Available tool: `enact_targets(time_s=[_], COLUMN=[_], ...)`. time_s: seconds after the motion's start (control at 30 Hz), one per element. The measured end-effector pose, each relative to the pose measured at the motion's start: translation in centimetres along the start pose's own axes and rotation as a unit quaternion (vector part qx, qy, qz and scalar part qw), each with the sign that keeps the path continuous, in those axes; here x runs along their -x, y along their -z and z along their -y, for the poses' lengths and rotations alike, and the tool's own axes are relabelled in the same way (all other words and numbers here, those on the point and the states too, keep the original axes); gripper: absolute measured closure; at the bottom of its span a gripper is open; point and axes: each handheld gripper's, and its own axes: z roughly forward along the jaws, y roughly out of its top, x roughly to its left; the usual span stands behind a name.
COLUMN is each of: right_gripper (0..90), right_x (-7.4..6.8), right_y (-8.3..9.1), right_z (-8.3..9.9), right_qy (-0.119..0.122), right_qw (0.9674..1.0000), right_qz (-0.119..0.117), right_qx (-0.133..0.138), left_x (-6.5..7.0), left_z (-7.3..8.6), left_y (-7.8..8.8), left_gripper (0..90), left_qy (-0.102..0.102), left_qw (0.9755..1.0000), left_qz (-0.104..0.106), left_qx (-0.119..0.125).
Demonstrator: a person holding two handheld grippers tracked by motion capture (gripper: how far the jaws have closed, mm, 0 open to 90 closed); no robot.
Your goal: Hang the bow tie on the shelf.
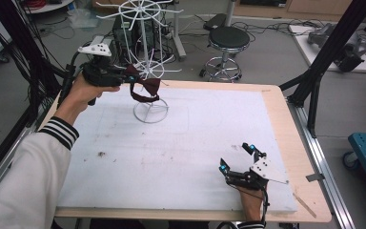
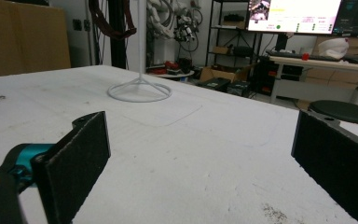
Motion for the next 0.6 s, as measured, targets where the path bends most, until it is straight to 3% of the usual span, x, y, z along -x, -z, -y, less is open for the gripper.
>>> enact_targets(time_s=[0.13, 0.37, 0.5, 0.6], right_gripper=[3.7, 3.7, 3.7, 3.7], right_x=[0.07, 0.10, 0.14, 0.12], right_y=[0.05, 0.06, 0.06, 0.06], right_z=[0.03, 0.03, 0.04, 0.04], right_qy=[-0.002, -0.001, -0.002, -0.002], right_qw=[1.0000, 1.0000, 1.0000, 1.0000], right_qz=[0.001, 0.001, 0.001, 0.001], right_qx=[0.004, 0.005, 0.005, 0.005], left_x=[0.20, 0.60, 0.73, 0.69], left_z=[-0.04, 0.29, 0.21, 0.23], left_y=[-0.21, -0.36, -0.25, -0.21], left_gripper=[72.1, 59.0, 45.5, 40.6], left_qy=[0.002, 0.001, 0.004, 0.004], left_qw=[0.9998, 0.9981, 0.9964, 0.9954], left_qz=[-0.018, -0.061, -0.084, -0.095], left_qx=[0.002, -0.004, -0.010, -0.015])
